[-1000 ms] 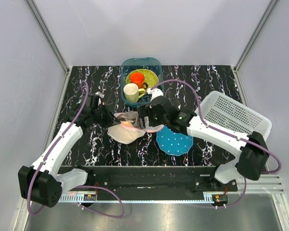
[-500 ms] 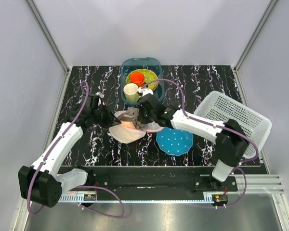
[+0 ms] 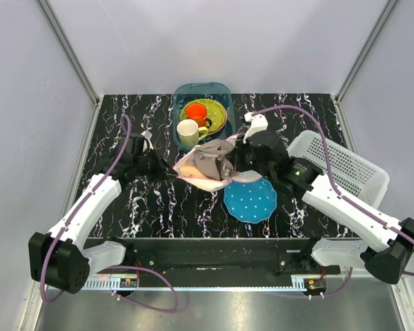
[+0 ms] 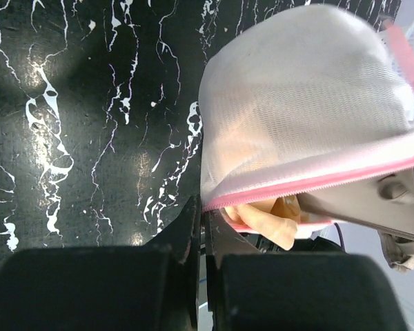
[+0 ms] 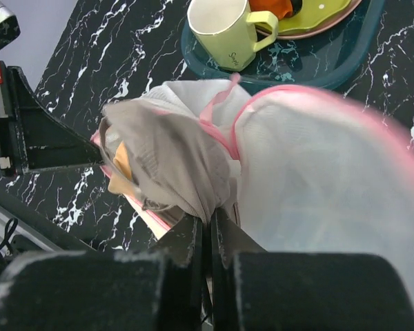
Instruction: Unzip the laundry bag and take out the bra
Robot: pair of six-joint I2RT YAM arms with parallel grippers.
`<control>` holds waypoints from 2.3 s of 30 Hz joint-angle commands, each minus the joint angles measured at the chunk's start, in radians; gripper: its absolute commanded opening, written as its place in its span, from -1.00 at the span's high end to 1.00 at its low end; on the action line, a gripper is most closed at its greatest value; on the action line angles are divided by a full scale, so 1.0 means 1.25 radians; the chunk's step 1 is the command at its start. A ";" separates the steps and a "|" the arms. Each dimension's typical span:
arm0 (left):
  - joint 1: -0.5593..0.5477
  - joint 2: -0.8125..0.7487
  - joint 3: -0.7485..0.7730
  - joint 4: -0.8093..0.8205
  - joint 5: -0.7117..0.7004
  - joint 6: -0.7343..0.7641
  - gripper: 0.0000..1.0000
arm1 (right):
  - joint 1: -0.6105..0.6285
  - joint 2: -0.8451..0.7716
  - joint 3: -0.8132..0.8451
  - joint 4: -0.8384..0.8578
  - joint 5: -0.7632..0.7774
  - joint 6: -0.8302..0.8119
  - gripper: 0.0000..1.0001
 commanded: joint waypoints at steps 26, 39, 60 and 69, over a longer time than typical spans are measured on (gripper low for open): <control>-0.004 0.060 -0.003 0.024 -0.025 0.013 1.00 | -0.105 -0.074 0.044 0.095 -0.110 0.069 1.00; -0.004 0.076 0.023 0.026 -0.012 0.025 1.00 | -0.387 -0.235 -0.043 -0.163 0.175 -0.009 1.00; -0.004 0.084 0.033 0.025 -0.001 0.055 1.00 | -0.651 -0.183 -0.112 -0.159 -0.045 0.004 -0.99; -0.001 0.075 0.023 0.014 -0.014 0.061 1.00 | -0.289 -0.075 -0.091 -0.042 -0.101 0.078 -0.99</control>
